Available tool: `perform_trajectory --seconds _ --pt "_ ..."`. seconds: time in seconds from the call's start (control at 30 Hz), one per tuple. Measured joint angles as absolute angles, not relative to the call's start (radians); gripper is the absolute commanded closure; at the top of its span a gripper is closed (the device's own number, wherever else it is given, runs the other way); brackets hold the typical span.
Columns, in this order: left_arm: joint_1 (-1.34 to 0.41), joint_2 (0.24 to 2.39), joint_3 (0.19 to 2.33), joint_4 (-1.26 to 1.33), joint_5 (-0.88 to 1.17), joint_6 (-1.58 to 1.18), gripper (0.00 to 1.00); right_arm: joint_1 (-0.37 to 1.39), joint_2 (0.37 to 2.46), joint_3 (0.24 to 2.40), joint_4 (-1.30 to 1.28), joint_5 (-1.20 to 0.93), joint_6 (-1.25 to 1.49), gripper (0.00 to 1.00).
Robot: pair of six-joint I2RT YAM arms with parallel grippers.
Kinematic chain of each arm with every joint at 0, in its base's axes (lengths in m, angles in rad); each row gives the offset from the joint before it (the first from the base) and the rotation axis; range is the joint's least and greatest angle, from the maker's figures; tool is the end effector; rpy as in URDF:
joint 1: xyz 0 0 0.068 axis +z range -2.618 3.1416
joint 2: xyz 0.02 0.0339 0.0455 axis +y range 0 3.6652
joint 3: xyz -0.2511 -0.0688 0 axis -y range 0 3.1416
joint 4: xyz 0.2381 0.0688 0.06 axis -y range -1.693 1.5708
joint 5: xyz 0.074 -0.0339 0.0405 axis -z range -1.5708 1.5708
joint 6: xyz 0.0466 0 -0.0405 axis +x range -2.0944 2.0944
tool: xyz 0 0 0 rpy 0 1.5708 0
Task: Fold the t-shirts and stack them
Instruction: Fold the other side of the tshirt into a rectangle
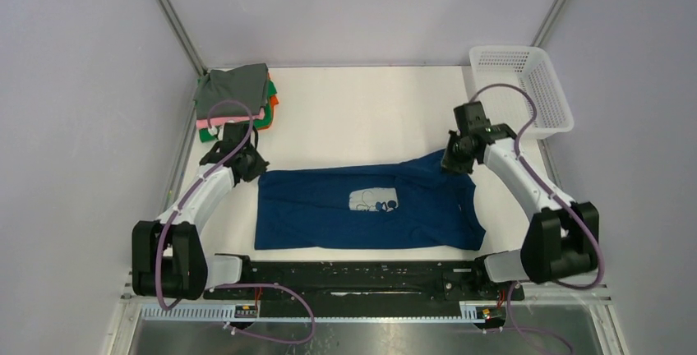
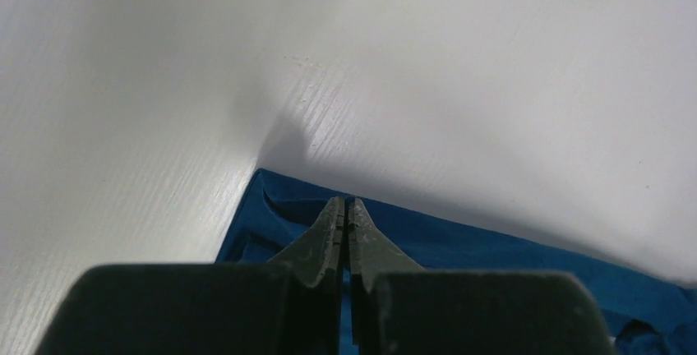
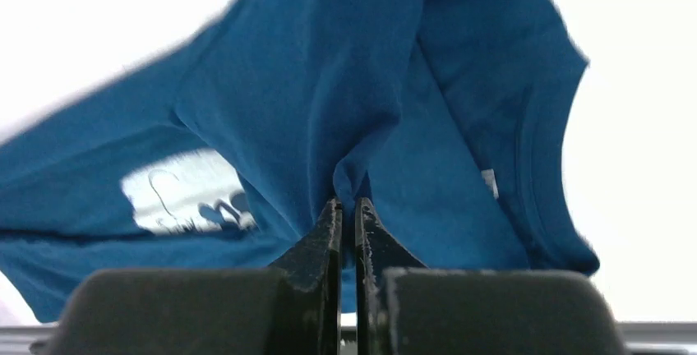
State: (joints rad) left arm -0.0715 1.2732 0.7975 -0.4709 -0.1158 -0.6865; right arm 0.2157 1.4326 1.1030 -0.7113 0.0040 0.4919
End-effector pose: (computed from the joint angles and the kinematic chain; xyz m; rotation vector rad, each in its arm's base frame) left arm 0.2555 -0.0129 0.2003 -0.8062 2.3833 -0.1648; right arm 0.2844 0.0621 0.2379 0.3638 2.6074 0.2425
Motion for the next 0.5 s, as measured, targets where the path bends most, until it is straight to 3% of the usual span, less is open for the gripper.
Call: perform_trajectory --seconds 0.2,0.5 --pt "-0.072 1.219 0.733 -0.461 -0.144 -0.713 1.0 0.216 1.192 0.916 -0.753 -0.032 0.522 0.91" --pt "-0.072 1.148 0.666 -0.455 -0.172 -0.751 1.0 0.216 1.025 0.883 -0.828 -0.042 0.541 0.87"
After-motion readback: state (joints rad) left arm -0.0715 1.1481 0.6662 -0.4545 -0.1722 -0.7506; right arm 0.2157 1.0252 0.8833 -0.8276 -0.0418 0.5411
